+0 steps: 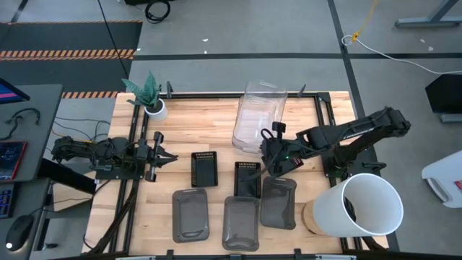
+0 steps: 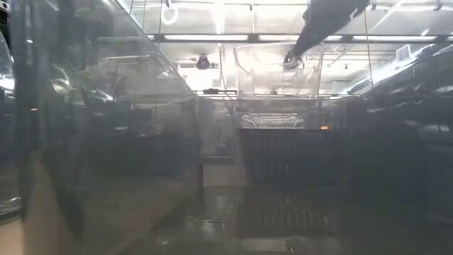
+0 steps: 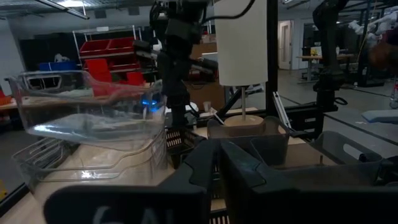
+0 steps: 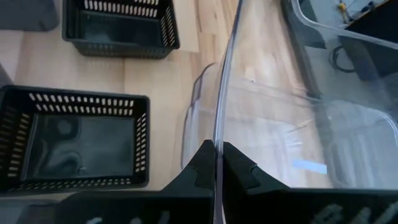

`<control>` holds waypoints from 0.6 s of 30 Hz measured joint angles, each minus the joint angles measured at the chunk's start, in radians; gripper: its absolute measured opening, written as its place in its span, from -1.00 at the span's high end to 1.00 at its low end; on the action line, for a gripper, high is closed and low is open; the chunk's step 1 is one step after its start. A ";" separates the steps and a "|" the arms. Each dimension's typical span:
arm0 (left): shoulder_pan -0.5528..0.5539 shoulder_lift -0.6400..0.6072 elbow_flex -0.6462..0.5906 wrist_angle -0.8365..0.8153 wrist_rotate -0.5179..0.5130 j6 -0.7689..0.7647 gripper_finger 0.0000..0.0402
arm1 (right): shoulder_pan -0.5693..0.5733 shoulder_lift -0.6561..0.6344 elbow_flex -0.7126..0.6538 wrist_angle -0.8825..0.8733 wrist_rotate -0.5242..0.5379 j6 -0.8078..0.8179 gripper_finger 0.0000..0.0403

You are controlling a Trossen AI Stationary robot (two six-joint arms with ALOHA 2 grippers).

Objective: Stack baskets by color
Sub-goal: Stack the left transparent bin on top of the middle transparent bin

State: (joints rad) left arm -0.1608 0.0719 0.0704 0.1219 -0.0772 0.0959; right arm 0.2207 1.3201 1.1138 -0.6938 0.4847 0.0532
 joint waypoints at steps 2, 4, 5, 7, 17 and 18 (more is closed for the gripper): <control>0.000 0.000 0.000 0.000 0.000 0.000 0.83 | -0.001 0.001 -0.017 0.013 -0.011 0.000 0.97; 0.000 0.000 0.000 0.000 0.000 0.000 0.82 | -0.002 0.003 -0.029 0.041 -0.012 0.000 0.97; 0.000 0.000 0.000 0.000 0.000 0.000 0.82 | -0.003 0.003 -0.037 0.055 -0.015 -0.002 0.97; 0.000 0.000 0.000 0.000 0.000 0.000 0.82 | -0.004 0.003 -0.050 0.077 -0.030 -0.003 0.97; 0.000 0.000 0.000 0.000 0.000 0.000 0.86 | -0.028 0.003 -0.074 0.079 -0.155 0.030 0.95; 0.000 0.000 0.000 0.000 0.000 0.000 0.85 | -0.031 0.003 -0.074 0.081 -0.160 0.033 0.95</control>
State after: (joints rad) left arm -0.1608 0.0715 0.0700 0.1217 -0.0772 0.0958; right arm 0.1900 1.3231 1.0393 -0.6133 0.3250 0.0867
